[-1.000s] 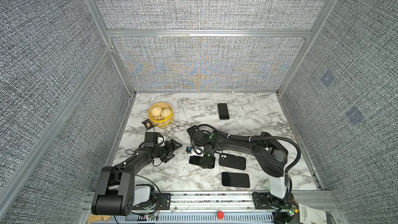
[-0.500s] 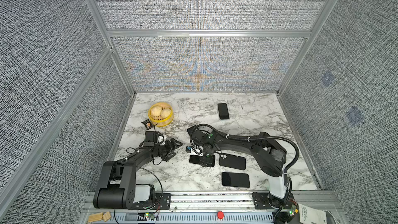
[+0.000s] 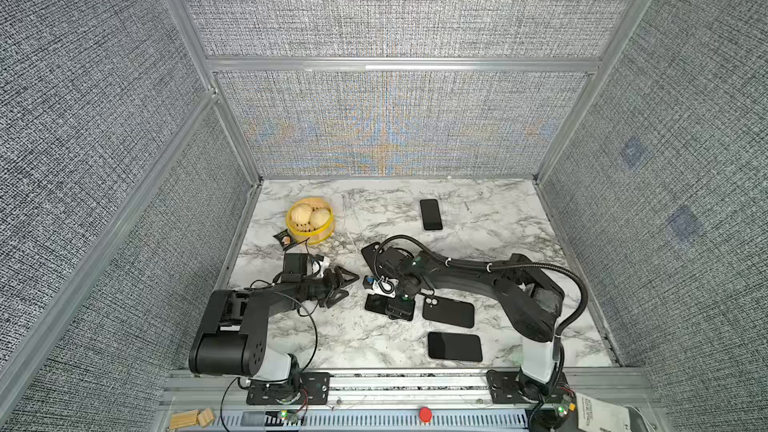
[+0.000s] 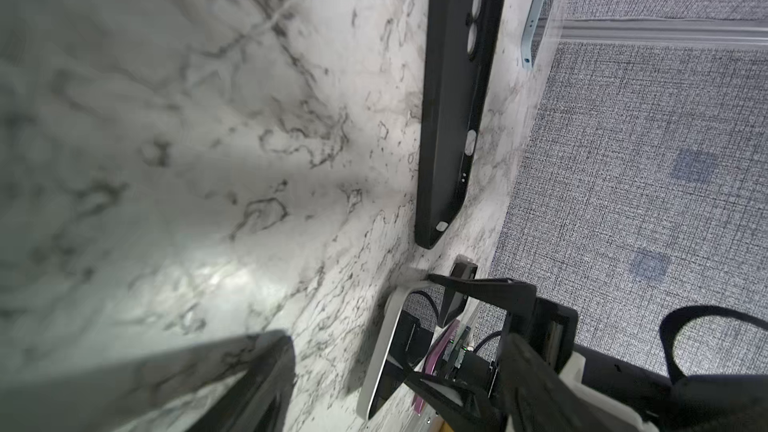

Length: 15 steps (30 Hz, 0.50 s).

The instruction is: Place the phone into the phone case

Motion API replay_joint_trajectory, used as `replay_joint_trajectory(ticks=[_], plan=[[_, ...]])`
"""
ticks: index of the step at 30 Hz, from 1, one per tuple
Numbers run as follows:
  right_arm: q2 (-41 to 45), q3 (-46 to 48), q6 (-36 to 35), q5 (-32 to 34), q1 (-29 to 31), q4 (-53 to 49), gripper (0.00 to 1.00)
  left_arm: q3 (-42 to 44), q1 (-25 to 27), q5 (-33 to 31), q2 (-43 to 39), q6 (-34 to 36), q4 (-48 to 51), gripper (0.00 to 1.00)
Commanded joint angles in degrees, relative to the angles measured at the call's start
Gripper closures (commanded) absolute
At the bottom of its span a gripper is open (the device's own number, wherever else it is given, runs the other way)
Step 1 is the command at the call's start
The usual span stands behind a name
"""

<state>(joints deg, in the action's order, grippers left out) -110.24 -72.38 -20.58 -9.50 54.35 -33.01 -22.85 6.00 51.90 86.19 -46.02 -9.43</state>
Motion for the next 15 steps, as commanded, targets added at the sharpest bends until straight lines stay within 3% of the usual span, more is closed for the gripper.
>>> replay_joint_trajectory(ticks=[1,6,15], plan=[[0.80,1.28,1.53,-2.54,-0.43,0.86,0.33,0.73,1.73,-5.78,1.17,-1.40,6.11,0.24],[2.72,3.71,2.11,-3.03,-1.58,3.89,0.34,0.54,5.54,-5.11,2.43,-2.70,4.25,0.29],[6.03,8.00,3.35,-4.04,-2.70,9.10,0.34,4.39,7.42,-1.73,5.53,-6.39,-4.61,0.33]])
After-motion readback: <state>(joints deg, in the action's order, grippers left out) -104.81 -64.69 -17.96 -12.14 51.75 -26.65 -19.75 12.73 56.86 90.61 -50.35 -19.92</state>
